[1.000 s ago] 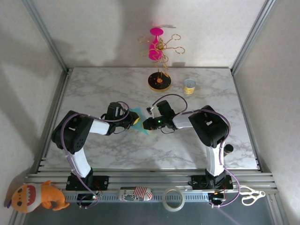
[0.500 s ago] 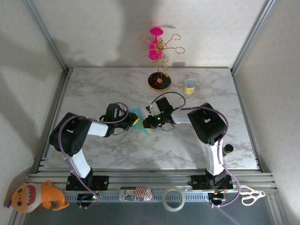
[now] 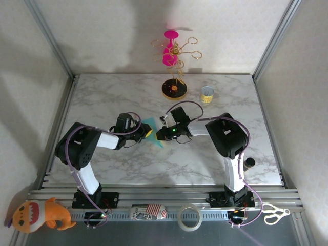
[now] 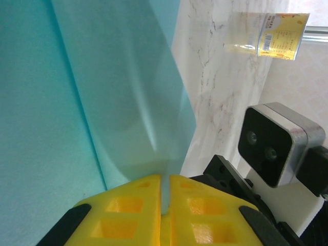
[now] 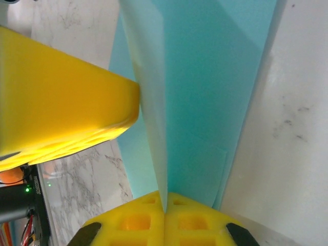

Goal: Fold a paper plane with a square sheet of paper (pick it up from the middle)

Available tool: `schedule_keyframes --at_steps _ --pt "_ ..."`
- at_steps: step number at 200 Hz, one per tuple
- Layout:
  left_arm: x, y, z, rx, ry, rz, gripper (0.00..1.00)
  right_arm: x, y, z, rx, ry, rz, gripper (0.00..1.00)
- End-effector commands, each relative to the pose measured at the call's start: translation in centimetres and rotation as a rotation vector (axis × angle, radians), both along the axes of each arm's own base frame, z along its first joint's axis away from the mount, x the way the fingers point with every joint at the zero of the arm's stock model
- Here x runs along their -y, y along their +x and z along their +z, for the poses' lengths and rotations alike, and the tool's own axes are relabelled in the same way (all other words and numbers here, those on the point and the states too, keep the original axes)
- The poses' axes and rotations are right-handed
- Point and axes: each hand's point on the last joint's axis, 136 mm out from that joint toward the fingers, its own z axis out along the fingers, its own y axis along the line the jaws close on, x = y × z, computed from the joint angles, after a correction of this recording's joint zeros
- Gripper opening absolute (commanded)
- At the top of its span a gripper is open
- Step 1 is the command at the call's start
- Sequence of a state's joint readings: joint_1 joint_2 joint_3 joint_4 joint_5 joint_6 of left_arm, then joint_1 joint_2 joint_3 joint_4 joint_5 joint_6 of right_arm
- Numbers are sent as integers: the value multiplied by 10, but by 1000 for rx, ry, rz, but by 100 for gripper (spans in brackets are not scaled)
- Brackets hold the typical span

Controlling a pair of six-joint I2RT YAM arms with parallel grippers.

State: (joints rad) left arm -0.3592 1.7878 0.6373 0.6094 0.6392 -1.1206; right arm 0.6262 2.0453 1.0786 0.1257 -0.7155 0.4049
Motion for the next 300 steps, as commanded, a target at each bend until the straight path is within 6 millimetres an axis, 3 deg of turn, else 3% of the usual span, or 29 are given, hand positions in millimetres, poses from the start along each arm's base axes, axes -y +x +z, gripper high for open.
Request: schedule_keyframes --at_steps 1,66,125,233,300 --pt "11 6 7 44 -11 -44 13 27 -2 -47 31 -151 -71 6" --pt "16 8 3 34 -4 -59 12 28 -1 -49 23 -153 -84 6" --pt "16 8 -3 27 2 -61 12 29 -1 -48 1 -164 -99 15" --pt "13 9 -8 25 11 -53 13 30 -3 -55 -57 -199 -109 7" --pt "11 8 -11 21 15 -50 13 26 0 -45 -58 -178 -109 13"
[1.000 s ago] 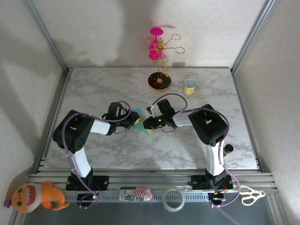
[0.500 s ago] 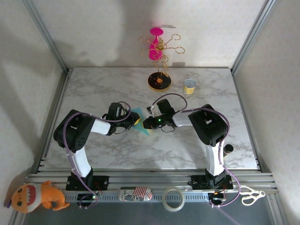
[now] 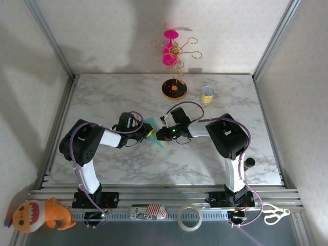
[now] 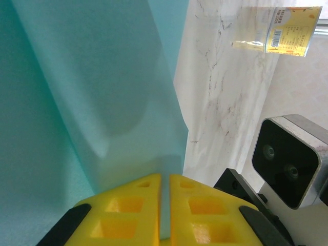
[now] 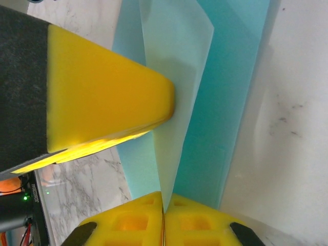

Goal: Fold a paper plane with a square sheet of paper (pick it up from the middle)

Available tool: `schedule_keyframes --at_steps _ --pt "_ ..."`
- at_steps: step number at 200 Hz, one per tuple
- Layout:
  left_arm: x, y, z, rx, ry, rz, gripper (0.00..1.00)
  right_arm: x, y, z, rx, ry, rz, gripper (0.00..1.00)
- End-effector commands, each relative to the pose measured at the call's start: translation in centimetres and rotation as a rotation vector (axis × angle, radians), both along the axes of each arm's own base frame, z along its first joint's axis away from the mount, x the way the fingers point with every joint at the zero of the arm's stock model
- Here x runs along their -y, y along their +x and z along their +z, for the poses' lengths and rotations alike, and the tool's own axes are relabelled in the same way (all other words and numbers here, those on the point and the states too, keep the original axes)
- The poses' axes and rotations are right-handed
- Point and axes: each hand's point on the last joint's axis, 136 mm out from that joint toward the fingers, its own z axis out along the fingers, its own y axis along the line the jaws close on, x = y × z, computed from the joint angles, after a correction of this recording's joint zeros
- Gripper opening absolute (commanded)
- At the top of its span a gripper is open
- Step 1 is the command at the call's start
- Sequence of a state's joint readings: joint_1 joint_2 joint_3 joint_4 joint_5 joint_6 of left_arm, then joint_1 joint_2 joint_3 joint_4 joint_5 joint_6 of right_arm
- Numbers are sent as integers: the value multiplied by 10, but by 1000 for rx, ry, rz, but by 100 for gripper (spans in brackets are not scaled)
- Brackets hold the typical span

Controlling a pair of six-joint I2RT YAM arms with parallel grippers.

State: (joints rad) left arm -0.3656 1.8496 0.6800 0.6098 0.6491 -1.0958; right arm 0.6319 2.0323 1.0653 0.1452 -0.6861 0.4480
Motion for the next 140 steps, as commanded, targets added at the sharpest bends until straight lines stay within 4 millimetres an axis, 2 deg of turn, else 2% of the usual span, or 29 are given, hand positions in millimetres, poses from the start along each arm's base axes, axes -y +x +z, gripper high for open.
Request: schedule_keyframes --at_steps 1,43,92,115,140 --pt "4 2 -1 24 1 -23 13 26 -2 -46 -55 -168 -71 13" --pt "2 2 1 35 -14 -19 13 16 1 -12 -71 -112 -65 19" --pt "0 3 0 33 -14 -14 13 11 2 14 -71 -86 -52 22" --pt "-1 2 -2 30 -13 -11 13 10 2 22 -65 -77 -46 22" --pt "-1 3 -1 31 -12 -10 13 11 -1 22 -60 -85 -33 23"
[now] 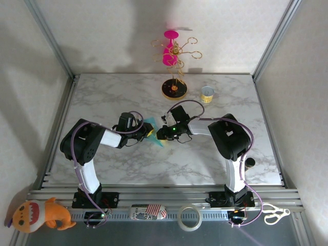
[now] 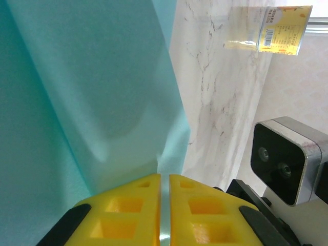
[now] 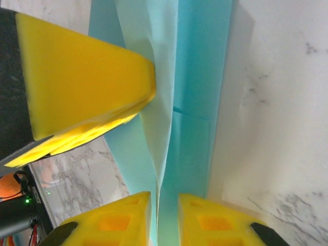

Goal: Fold a paper plane with a square sheet of paper (pick it up from the middle)

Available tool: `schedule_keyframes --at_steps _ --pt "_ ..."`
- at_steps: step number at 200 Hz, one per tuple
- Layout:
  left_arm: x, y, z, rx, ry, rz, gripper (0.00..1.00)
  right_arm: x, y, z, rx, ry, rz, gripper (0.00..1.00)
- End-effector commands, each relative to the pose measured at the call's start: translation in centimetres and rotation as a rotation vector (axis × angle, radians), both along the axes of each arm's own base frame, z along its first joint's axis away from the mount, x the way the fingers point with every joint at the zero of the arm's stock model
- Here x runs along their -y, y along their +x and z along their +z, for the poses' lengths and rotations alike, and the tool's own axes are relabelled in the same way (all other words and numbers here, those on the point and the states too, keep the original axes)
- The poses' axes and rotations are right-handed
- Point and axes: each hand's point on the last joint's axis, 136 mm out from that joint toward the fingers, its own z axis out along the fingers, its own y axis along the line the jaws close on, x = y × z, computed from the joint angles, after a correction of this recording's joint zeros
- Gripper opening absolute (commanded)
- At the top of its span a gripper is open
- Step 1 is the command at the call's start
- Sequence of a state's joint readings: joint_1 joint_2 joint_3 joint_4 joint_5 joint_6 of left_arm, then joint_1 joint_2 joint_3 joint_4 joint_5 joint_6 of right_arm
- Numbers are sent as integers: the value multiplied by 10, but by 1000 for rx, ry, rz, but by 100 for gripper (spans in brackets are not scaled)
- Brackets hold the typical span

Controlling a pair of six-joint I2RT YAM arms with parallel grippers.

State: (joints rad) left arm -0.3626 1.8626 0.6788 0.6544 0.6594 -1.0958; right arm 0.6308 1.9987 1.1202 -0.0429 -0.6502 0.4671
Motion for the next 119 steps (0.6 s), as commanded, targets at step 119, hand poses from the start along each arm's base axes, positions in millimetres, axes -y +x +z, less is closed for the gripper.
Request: schedule_keyframes --at_steps 119 --pt "-6 -1 -11 -16 17 3 13 17 -9 -22 -14 -86 24 14"
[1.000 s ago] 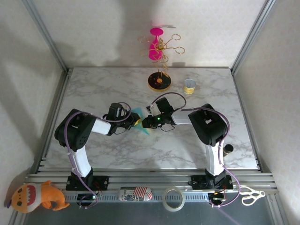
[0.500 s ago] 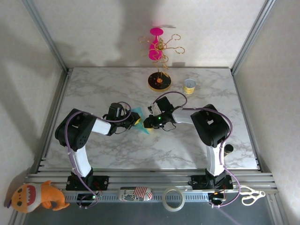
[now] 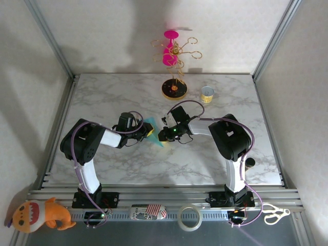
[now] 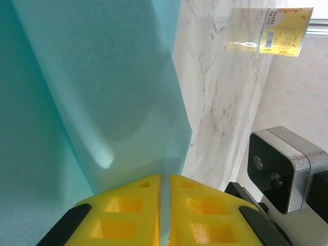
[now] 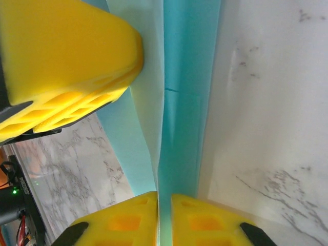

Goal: Fold a paper plane with a square sheet of paper (pick it up from the middle)

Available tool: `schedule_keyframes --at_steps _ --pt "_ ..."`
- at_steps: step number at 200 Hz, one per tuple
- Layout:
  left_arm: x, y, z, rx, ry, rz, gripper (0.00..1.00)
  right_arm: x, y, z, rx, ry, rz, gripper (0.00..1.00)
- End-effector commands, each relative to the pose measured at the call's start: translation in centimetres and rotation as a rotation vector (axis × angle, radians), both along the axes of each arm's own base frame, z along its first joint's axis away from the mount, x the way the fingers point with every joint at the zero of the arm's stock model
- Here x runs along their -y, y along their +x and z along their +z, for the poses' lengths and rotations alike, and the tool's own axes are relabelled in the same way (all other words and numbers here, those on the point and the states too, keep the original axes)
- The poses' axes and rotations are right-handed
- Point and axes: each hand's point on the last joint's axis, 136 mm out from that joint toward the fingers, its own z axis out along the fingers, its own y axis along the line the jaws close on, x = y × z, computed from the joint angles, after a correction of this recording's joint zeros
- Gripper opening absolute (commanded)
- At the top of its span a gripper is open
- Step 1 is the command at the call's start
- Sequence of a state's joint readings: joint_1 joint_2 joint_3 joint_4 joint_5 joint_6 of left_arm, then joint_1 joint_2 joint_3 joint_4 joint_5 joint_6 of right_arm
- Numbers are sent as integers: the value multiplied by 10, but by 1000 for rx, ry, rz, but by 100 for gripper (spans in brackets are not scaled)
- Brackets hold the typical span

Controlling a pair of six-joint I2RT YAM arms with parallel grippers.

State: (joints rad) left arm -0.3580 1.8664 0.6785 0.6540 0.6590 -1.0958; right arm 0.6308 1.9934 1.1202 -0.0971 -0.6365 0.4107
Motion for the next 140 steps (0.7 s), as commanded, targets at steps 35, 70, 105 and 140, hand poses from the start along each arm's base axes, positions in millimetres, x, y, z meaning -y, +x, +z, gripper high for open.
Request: schedule_keyframes --at_steps 35,70,105,140 --pt "-4 -3 -12 -19 20 -3 13 13 -5 -25 -40 -76 -17 12" --pt "-4 -2 -13 -17 20 -7 13 13 -4 -26 -48 -81 -23 11" --pt "-2 -1 -11 -9 17 -14 13 13 -4 -24 -41 -73 -22 11" --pt "0 1 -9 -2 12 -25 14 15 -6 -30 -44 -85 -20 16"
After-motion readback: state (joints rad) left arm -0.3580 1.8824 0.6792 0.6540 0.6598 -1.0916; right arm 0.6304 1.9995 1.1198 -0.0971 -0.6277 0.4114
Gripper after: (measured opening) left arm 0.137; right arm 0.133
